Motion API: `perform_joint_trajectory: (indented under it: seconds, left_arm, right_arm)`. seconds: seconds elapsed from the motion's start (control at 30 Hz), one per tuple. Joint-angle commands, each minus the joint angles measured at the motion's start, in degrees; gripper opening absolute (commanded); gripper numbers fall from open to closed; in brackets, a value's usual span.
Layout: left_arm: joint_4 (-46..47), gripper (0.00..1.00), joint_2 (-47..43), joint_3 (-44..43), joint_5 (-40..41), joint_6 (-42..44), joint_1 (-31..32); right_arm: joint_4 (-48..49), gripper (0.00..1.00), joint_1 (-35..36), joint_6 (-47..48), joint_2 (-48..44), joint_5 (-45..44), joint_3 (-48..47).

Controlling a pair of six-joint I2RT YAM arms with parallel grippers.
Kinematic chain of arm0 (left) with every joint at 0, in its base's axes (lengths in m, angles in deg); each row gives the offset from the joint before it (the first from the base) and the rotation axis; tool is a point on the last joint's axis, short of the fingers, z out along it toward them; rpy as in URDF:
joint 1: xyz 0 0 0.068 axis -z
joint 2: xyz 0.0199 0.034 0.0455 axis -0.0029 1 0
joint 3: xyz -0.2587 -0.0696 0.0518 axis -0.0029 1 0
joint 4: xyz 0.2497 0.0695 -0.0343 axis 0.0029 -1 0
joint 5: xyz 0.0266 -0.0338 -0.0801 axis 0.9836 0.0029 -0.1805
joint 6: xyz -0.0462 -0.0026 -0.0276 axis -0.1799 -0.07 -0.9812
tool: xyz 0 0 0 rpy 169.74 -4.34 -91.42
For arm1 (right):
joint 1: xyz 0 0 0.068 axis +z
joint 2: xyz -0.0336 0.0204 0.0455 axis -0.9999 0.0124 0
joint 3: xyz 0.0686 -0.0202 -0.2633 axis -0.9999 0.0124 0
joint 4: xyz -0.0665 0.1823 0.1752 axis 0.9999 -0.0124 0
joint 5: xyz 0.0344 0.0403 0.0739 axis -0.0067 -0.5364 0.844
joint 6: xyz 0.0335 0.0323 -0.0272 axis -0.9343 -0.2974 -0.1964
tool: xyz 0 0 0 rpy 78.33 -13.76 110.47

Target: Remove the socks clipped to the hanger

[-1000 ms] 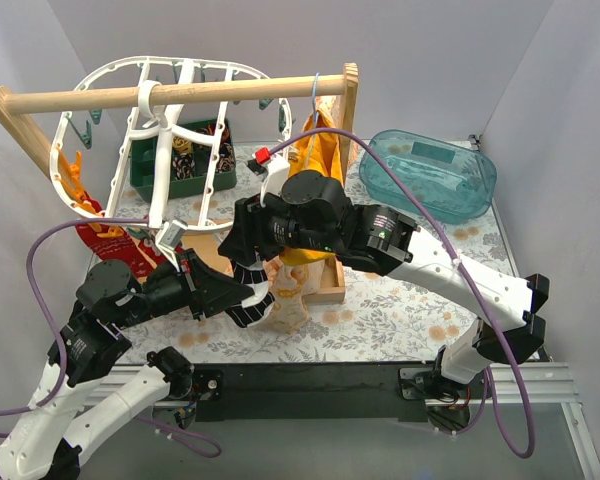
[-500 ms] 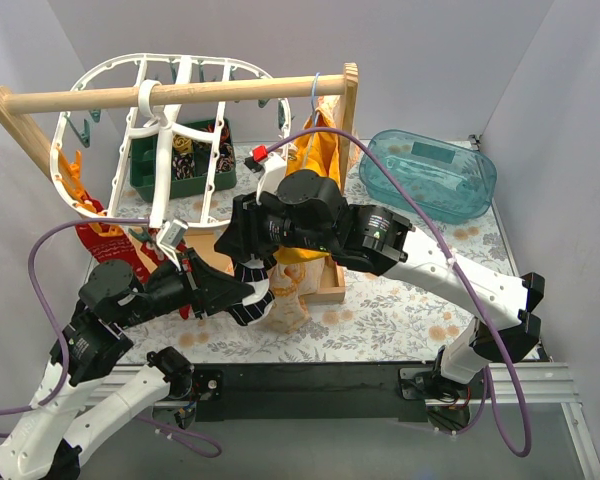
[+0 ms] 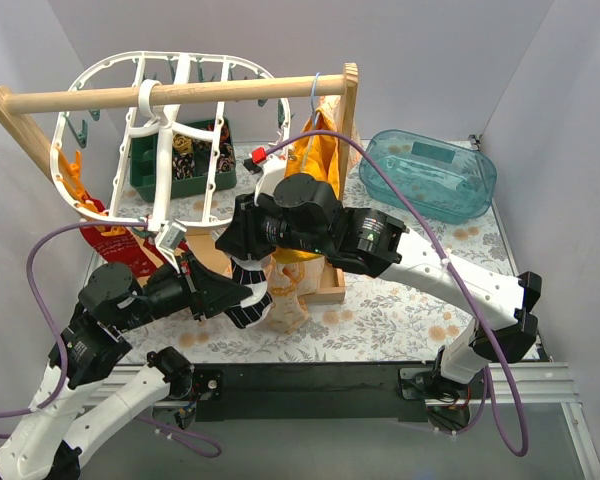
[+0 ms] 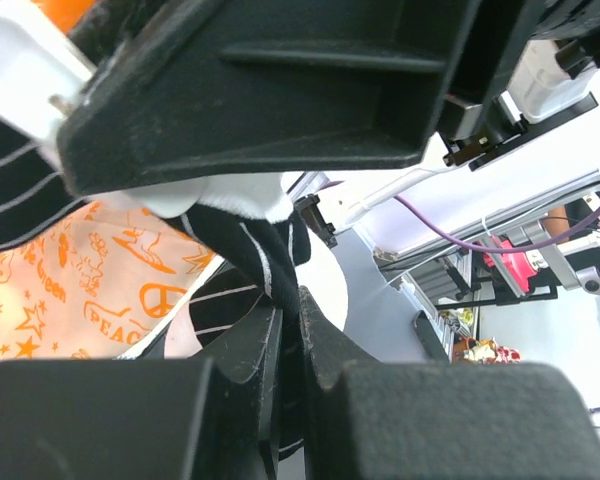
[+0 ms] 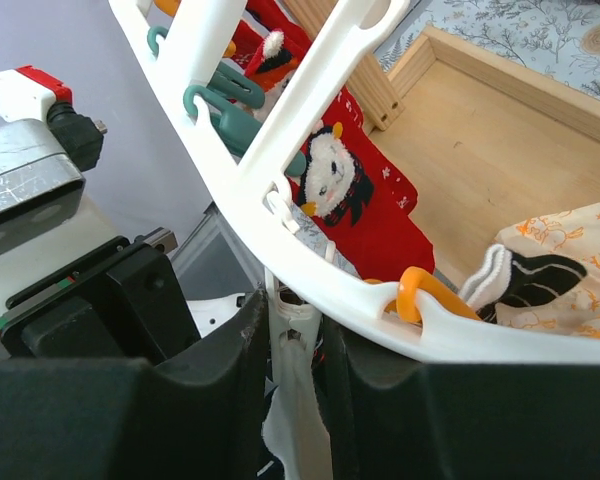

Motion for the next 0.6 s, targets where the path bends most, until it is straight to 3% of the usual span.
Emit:
perform_joint_trajectory:
  seconds: [0.0,0.57]
  left_arm:
    - [-3.31,0.00,-0.72,1.25,-1.88,-0.69,0.28]
    - [-6.39,0.00,-1.87,5.64,-0.04,-3.33,0.28]
  right_arm:
    - [6.89,0.01,-0.32,1.07,0.23,-1.87,0.43]
    - [7.94,0.01,-0.58,1.86,-1.26,-0.28,2.54]
